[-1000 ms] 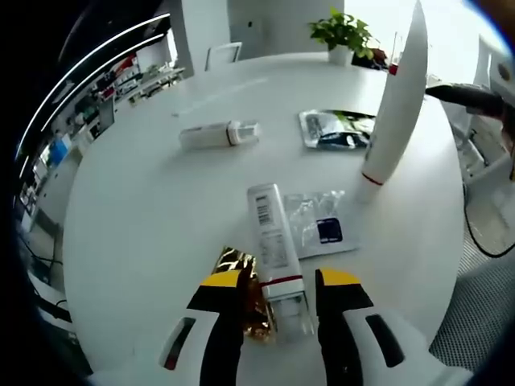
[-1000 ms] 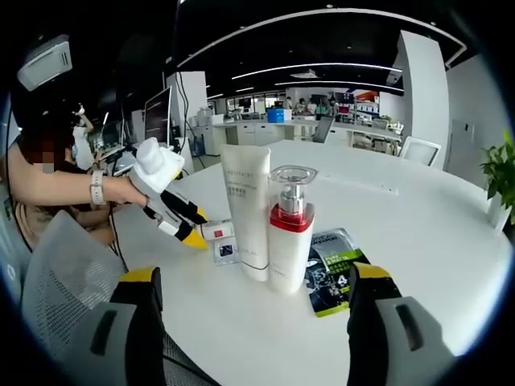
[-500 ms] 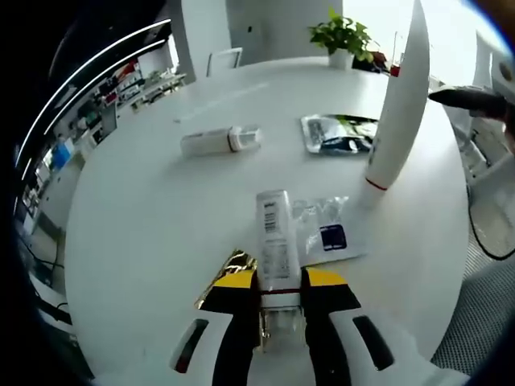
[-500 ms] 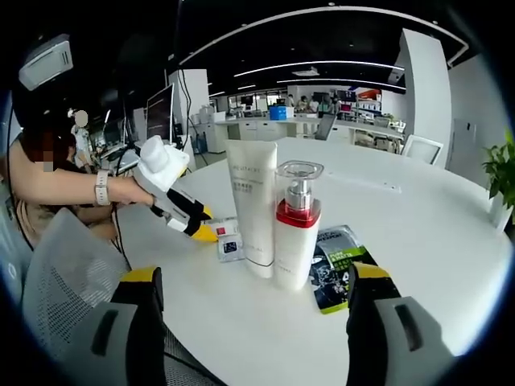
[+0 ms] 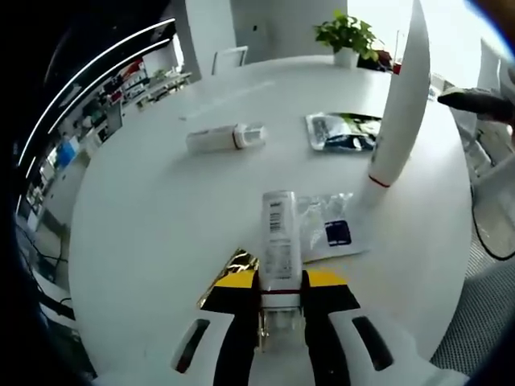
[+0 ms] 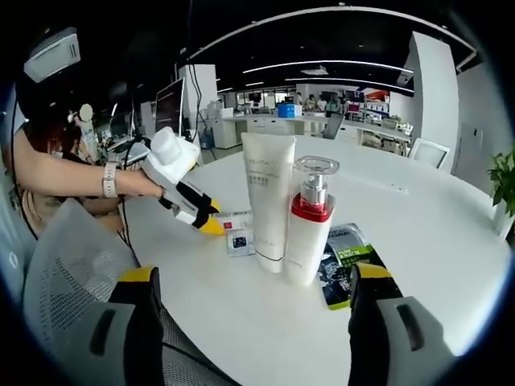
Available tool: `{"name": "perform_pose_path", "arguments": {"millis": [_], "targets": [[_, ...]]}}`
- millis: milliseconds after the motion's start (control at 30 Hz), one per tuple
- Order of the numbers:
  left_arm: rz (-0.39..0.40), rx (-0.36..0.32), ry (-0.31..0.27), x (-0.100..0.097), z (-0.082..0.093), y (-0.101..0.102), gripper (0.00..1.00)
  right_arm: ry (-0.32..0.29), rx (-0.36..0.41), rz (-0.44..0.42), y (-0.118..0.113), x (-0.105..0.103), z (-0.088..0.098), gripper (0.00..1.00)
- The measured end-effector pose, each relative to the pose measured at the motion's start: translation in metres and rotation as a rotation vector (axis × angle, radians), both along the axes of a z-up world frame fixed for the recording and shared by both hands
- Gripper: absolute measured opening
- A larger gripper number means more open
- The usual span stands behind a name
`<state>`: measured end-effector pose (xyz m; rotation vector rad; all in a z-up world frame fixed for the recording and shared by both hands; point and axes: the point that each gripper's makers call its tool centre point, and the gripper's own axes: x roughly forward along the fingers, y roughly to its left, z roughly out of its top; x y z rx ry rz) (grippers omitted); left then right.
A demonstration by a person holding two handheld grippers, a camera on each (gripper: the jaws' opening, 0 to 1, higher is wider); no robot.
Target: Arrange the skincare products in the storage area until every visible bottle or jar stands upright without overlapping.
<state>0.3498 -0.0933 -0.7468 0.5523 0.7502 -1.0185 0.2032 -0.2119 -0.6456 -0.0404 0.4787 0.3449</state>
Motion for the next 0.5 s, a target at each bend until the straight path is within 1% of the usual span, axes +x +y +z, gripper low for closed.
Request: {"name": "perform_pose_path", "arguments": {"millis": [100, 167, 267, 333, 433, 500], "targets": [[0.001, -0.002, -0.009, -0.001, 0.002, 0.003, 0.17, -0.003, 0.013, 0.008, 0.006, -0.001, 0.002, 1.0], [0.003, -0.005, -0.004, -0.003, 0.004, 0.005, 0.17, 0.001, 0.008, 0.017, 0.009, -0.002, 0.002, 1.0], [-0.009, -0.001, -0.001, -0.009, 0.007, 0.006, 0.17, 0.045, 0.018, 0.049, 0.018, -0.006, -0.003, 0.98], [-0.027, 0.006, -0.011, -0.013, 0.011, 0.007, 0.17, 0.046, 0.014, 0.047, 0.022, -0.006, -0.004, 0.97], [-0.045, 0.01, -0.031, -0.016, 0.019, 0.009, 0.17, 0.058, 0.017, 0.063, 0.027, -0.01, -0.006, 0.91], [-0.058, 0.01, -0.037, -0.019, 0.023, 0.01, 0.17, 0.062, 0.023, 0.073, 0.033, -0.013, -0.006, 0.88]]}}
